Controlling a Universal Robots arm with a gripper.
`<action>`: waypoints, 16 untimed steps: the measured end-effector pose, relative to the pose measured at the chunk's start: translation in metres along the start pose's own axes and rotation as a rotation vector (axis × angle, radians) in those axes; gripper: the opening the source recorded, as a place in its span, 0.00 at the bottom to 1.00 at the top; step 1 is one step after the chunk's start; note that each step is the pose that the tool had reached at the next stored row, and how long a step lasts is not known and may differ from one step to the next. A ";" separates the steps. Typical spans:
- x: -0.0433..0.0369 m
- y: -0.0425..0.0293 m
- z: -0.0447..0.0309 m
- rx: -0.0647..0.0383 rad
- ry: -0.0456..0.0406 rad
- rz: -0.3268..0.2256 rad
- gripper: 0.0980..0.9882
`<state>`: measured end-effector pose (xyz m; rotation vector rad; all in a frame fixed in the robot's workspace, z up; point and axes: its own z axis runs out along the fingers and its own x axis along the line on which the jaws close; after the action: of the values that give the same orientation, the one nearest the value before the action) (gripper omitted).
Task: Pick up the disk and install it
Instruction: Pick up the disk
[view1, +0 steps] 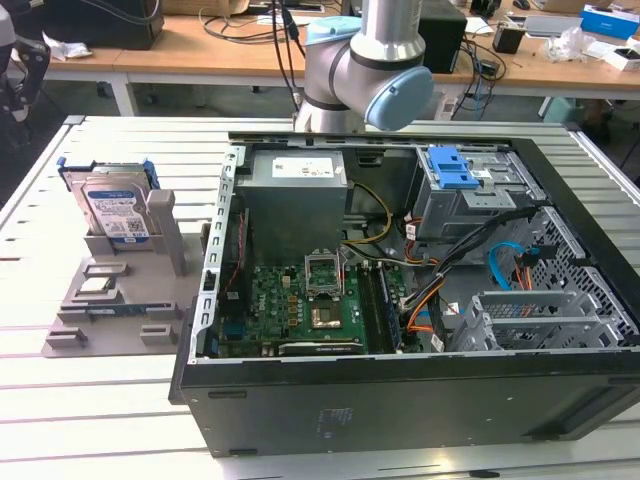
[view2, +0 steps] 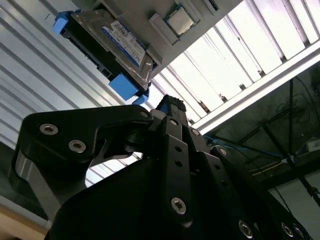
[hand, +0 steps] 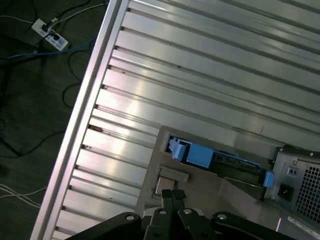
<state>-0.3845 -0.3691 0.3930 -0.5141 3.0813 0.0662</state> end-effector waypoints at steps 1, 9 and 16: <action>0.0000 0.0000 0.0000 0.000 0.0004 -0.011 0.01; 0.0000 0.0000 0.0000 -0.003 0.0052 -0.134 0.01; 0.0000 0.0000 0.0000 -0.006 0.0094 -0.241 0.01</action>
<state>-0.3845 -0.3691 0.3930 -0.8821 3.0021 0.0690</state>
